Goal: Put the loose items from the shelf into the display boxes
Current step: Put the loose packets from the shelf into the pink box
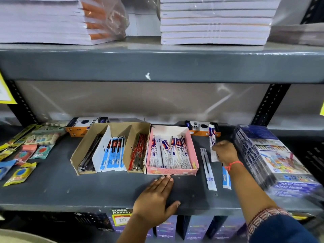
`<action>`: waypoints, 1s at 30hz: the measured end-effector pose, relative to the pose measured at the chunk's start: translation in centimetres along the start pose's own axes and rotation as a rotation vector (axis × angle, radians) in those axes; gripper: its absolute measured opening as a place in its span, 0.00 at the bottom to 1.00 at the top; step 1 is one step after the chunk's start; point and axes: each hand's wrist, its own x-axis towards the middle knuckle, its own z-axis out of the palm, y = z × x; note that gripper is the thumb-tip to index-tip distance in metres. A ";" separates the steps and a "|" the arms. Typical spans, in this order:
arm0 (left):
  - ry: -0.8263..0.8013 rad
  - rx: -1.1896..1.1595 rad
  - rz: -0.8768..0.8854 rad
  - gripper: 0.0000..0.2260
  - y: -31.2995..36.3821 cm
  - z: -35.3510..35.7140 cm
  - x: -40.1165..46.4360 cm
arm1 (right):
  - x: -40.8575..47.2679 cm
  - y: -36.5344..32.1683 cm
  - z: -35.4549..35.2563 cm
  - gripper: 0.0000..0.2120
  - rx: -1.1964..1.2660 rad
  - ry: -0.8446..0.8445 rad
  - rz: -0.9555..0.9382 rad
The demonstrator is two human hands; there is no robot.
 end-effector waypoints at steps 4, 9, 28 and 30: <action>-0.046 -0.001 -0.002 0.31 0.3 -0.3 0.0 | -4.0 -2.0 0.4 0.12 0.509 -0.229 -0.044; -0.027 0.030 0.011 0.31 0.2 -0.2 -0.1 | -7.9 -2.2 2.0 0.10 0.609 -0.484 -0.011; 0.014 -0.023 0.013 0.43 -0.2 0.6 0.1 | -6.7 -2.5 4.6 0.09 0.439 -0.321 0.005; 0.064 0.003 0.012 0.38 -0.3 0.8 0.2 | -5.1 -2.6 5.4 0.14 0.211 -0.248 -0.043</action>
